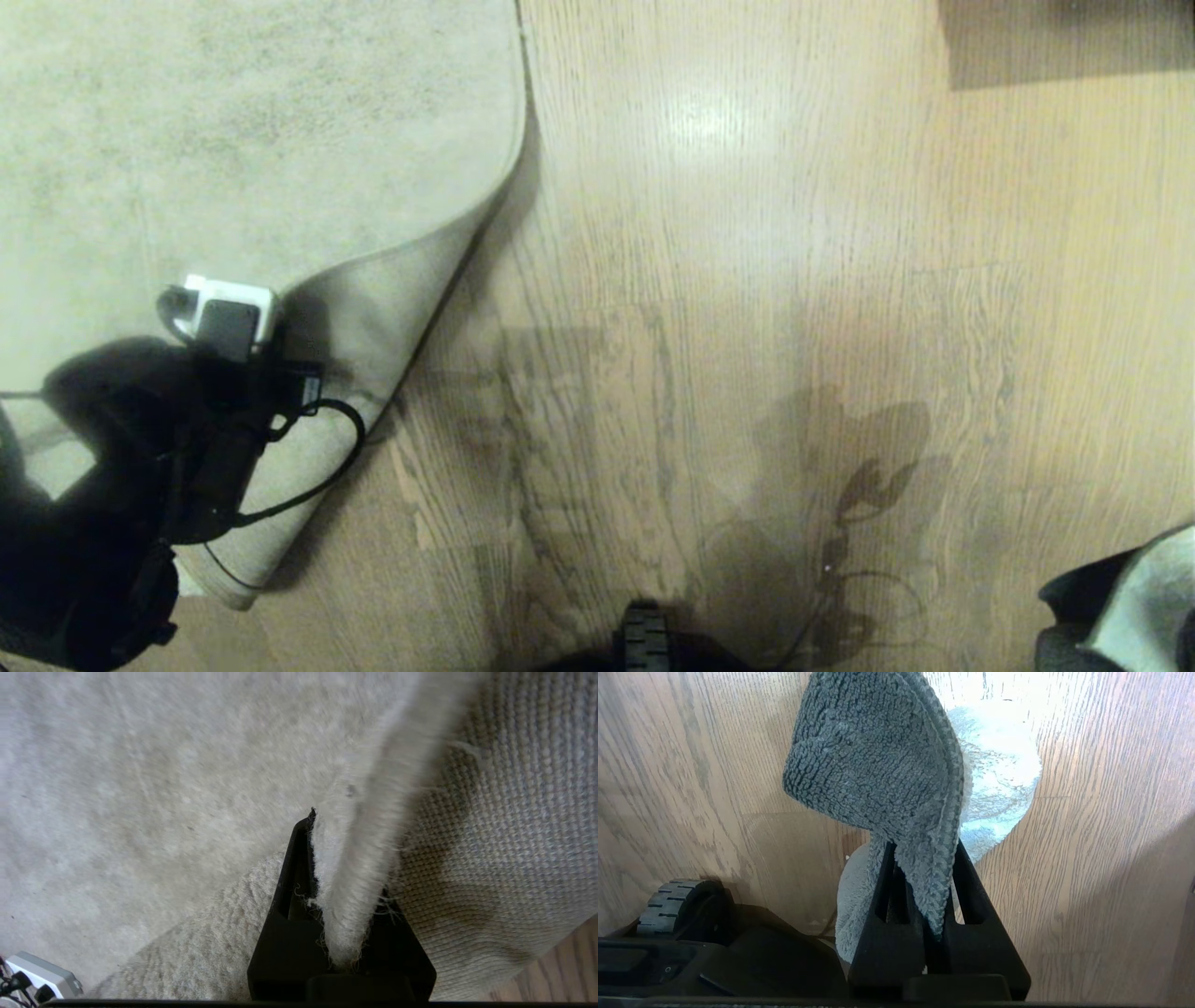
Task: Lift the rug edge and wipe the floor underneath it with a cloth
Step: Lay down the carpet
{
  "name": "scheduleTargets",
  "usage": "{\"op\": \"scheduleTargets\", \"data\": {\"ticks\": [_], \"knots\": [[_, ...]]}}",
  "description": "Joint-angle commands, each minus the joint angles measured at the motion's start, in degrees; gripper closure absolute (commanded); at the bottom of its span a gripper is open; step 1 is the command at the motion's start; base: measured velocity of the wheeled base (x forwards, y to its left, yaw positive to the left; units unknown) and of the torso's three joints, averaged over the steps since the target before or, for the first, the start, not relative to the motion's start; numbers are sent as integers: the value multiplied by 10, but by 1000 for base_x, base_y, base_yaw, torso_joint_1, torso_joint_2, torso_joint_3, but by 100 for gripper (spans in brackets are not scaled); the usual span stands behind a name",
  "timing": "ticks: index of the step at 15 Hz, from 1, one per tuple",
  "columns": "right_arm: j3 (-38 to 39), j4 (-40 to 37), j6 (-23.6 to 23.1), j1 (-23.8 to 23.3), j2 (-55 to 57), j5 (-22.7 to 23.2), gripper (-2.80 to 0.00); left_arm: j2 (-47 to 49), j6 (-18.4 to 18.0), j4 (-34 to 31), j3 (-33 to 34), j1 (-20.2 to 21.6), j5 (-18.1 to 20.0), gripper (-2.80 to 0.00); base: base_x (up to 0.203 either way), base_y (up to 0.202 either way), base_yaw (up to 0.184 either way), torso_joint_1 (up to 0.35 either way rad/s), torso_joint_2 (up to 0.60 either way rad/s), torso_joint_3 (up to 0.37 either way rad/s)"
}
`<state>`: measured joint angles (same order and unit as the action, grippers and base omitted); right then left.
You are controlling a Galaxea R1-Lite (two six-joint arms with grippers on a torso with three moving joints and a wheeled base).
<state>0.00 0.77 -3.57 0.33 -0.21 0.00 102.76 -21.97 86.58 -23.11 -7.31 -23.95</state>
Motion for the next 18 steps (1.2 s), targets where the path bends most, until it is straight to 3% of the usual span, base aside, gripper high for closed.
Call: {"op": "scheduleTargets", "data": {"ticks": [1,13,18], "knots": [[0,0,0,0,2,0,0,-42,0,29,1,-8,-1,0,0,0,0,0,0,0],[0,0,0,0,2,0,0,-106,3,26,53,-13,-1,0,0,0,0,0,0,0],[0,0,0,0,2,0,0,-114,3,23,54,-29,-31,0,0,0,0,0,0,0]]}}
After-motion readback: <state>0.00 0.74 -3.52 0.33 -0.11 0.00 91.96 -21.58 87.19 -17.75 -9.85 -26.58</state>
